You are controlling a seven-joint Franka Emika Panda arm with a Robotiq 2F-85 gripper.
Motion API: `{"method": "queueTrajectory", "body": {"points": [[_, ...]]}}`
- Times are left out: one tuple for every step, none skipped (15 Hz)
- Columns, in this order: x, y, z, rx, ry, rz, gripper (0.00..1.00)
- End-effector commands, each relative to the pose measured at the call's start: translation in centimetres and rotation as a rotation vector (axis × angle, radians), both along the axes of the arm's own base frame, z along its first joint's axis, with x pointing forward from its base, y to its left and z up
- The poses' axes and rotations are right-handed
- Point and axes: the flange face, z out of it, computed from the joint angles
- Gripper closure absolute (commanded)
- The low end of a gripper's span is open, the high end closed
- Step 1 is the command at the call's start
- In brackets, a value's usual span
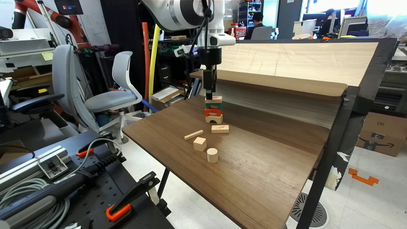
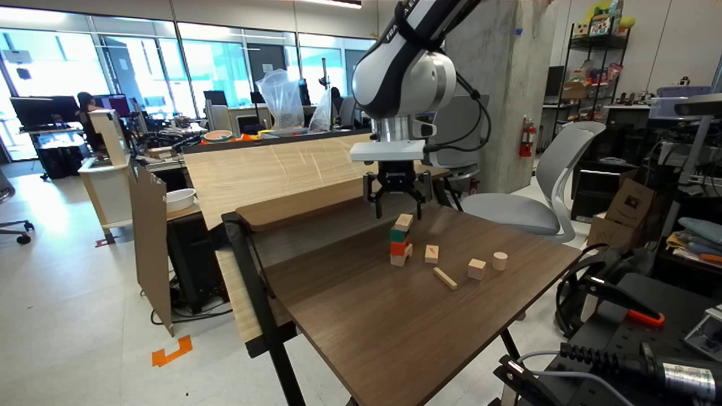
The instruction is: Put the rectangular block on the far left on top of the stack of blocks
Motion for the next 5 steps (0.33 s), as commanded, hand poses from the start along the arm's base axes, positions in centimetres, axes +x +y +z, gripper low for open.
{"method": "queueTrajectory", "body": {"points": [[-1.4, 0.9, 2.8, -0.020, -0.002, 0.059, 0.00], [-1.8, 1.0, 3.4, -0.032, -0.004, 0.074, 0.00], [-0.3, 0.8, 1.4, -0.011, -0.009, 0.039, 0.00], [-0.5, 0.9, 2.0, -0.016, -0.012, 0.048, 0.00], [-0.8, 1.1, 2.5, -0.017, -0.013, 0.052, 0.00]]}}
